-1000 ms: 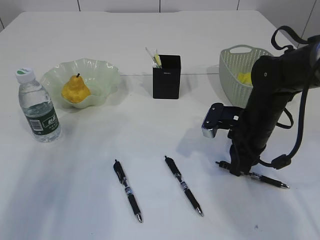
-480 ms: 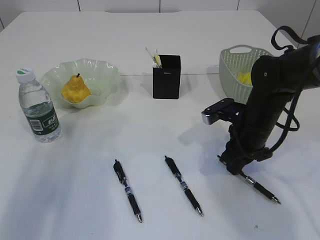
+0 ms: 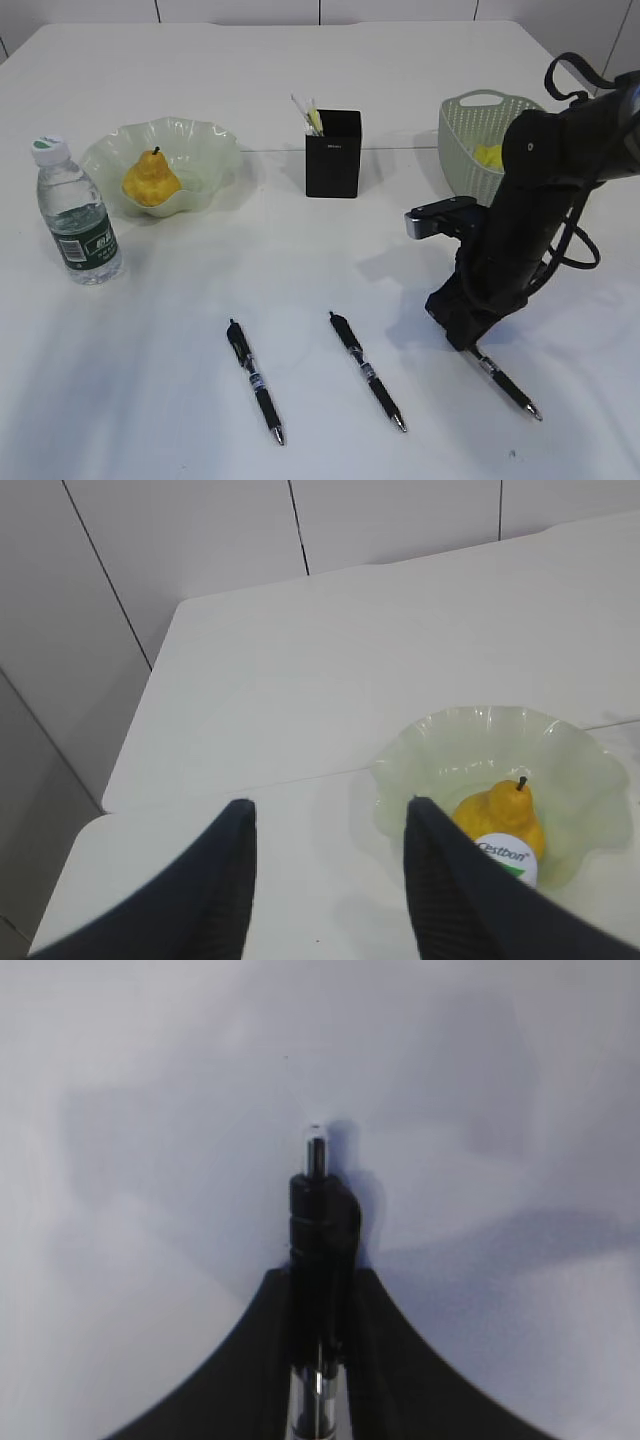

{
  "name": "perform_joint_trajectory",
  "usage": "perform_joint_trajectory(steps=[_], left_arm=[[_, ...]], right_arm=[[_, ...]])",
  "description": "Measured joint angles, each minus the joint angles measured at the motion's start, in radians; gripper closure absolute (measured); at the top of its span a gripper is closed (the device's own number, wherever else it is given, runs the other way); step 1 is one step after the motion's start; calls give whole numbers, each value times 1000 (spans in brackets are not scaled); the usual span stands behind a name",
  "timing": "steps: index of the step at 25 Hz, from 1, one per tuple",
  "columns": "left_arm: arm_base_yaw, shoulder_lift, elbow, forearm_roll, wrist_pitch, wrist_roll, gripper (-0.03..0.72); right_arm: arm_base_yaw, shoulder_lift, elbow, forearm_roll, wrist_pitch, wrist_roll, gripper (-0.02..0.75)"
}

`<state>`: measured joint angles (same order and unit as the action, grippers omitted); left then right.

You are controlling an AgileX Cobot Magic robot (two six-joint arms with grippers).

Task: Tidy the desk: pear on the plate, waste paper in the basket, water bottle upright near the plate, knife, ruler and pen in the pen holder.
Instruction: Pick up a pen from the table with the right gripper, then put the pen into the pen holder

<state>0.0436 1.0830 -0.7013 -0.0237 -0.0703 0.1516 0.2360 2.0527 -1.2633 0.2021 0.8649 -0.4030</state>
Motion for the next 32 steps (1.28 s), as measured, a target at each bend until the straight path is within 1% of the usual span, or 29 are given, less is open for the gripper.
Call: perform_joint_trajectory(steps=[3, 8, 12, 18, 26, 32], left_arm=[[0, 0, 0, 0, 0, 0, 347], [0, 0, 0, -1, 0, 0, 347], [0, 0, 0, -1, 0, 0, 347], [0, 0, 0, -1, 0, 0, 347], [0, 0, 0, -1, 0, 0, 347], [0, 0, 0, -1, 0, 0, 347]], right_arm=[[0, 0, -20, 2, 0, 42, 647], [0, -31, -96, 10, 24, 91, 647], [0, -42, -153, 35, 46, 104, 647], [0, -44, -241, 39, 51, 108, 647], [0, -44, -311, 39, -32, 122, 647], [0, -44, -320, 39, -131, 123, 647]])
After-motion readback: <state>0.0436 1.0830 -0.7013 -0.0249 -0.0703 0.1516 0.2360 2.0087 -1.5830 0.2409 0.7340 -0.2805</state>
